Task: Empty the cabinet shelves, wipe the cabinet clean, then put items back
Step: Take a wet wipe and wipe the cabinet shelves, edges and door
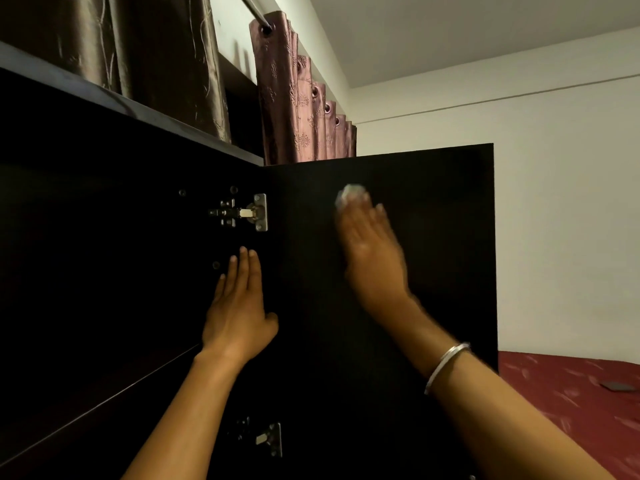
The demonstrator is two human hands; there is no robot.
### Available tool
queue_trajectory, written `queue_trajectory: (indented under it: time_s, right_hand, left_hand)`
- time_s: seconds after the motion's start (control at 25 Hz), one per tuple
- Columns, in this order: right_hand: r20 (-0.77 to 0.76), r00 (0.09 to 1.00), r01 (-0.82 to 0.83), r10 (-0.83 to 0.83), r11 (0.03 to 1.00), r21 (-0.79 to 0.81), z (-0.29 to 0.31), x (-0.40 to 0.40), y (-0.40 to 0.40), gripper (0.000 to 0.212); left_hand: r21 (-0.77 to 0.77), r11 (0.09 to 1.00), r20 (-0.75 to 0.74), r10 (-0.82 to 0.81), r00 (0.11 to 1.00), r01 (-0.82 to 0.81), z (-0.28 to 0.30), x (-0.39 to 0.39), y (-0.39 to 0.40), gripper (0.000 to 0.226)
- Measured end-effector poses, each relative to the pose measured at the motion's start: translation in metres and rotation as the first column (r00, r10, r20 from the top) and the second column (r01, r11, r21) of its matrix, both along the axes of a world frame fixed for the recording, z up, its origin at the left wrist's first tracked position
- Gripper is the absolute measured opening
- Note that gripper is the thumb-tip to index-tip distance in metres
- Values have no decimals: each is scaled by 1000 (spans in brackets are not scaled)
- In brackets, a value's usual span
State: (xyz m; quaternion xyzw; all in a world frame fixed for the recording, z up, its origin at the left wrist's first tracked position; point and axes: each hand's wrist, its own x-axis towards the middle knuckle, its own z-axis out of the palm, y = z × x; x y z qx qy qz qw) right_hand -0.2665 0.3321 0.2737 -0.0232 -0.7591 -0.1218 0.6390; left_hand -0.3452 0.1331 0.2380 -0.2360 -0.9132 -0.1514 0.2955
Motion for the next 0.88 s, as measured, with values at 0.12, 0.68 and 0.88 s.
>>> queue_trajectory:
  time_s: [0.12,0.68,0.88]
  right_hand:
    - [393,918,-173,-41,853,492,-66,-37,-39,53]
    - [286,956,-66,-65,903,425,-1,-56,-52,60]
    - [7,997,77,-77,994,-72,7,-18,-24,65]
  left_hand:
    - [78,992,31,-98,995,95,5,-1,-5,94]
    - [733,655,133,-404,905,184,13,5,-14,93]
    - [718,662,137,-436,889,214,12,7,-14,92]
